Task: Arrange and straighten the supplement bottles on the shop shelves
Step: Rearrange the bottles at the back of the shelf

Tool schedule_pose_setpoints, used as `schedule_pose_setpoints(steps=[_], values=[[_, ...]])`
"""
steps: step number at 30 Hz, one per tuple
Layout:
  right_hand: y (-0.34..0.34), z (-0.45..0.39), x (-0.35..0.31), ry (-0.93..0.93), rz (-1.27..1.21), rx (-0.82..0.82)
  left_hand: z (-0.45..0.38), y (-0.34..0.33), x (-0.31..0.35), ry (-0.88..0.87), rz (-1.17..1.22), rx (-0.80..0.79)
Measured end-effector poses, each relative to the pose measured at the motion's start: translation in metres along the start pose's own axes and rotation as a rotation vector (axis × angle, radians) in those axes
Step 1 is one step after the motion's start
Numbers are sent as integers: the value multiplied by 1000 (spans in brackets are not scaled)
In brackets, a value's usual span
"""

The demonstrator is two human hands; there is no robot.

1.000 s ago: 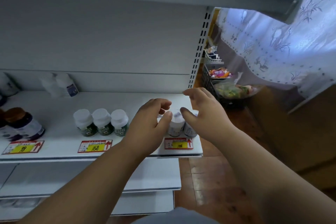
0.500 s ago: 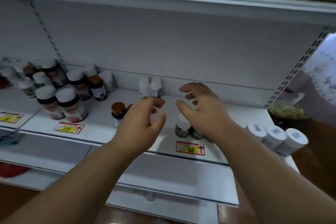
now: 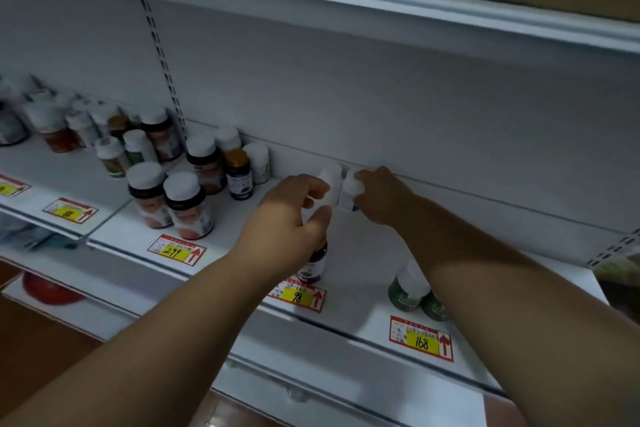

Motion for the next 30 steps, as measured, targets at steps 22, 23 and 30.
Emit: schedule_pose_setpoints(steps=[22, 23, 30], values=[[51, 86, -99, -71, -683, 531, -8, 64, -31, -132, 17, -212], [52, 96, -116, -90, -780, 544, -4, 72, -32, -151, 19, -231], [34, 132, -206, -40, -919, 542, 38, 122, -48, -261, 157, -370]])
Point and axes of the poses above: each hand's wrist, its own z-axis away from the middle knuckle, its own y-axis out of the back of the hand, x = y × z, the point moved 2 cm from there along -z, towards the middle knuckle, and after that the axes turned 7 degrees about y, right-handed, at the moved point
